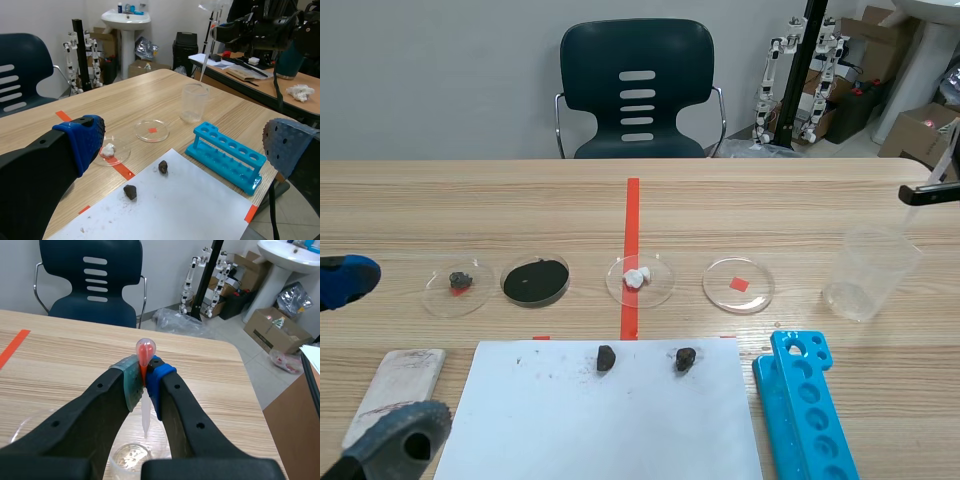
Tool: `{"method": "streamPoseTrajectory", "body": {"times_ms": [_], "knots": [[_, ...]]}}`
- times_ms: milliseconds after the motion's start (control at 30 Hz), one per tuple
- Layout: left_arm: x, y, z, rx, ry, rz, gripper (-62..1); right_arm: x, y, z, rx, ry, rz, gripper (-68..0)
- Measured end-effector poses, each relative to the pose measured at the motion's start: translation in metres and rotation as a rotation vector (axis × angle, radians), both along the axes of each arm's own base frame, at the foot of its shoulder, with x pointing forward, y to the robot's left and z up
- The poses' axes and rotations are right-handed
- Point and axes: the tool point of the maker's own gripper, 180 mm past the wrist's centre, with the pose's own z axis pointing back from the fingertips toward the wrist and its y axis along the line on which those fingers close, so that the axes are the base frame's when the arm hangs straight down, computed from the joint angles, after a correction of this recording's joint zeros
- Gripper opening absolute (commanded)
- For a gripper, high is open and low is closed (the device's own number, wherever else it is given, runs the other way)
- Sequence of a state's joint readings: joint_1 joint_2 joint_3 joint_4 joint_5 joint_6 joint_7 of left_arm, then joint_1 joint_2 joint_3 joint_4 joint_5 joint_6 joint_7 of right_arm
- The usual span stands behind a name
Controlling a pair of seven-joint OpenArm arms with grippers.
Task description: Put the dropper in the beaker
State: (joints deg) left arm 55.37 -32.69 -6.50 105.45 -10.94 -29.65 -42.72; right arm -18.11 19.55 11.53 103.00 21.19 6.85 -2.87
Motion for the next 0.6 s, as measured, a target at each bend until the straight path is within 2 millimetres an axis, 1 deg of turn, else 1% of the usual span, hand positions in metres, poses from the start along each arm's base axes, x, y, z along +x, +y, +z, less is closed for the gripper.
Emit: {"method": "streamPoseTrajectory", "body": {"times_ms": [167, 367, 500, 600], "knots": [[0.000, 0.000, 0.000, 0.000, 0.000, 0.000, 1.4, 0.006, -0.007, 0.000, -0.006, -0.015, -0.007, -67.1], [0.000, 0.000, 0.000, 0.000, 0.000, 0.000, 1.4, 0.011, -0.014, -0.013, 0.037, 0.003, -0.013, -67.1], [0.000, 0.000, 0.000, 0.000, 0.000, 0.000, 1.4, 0.014, -0.013, -0.025, 0.058, 0.027, 0.020, -67.1], [0.000, 0.000, 0.000, 0.000, 0.000, 0.000, 1.4, 0.015, -0.013, -0.028, 0.069, 0.024, 0.032, -67.1]]}}
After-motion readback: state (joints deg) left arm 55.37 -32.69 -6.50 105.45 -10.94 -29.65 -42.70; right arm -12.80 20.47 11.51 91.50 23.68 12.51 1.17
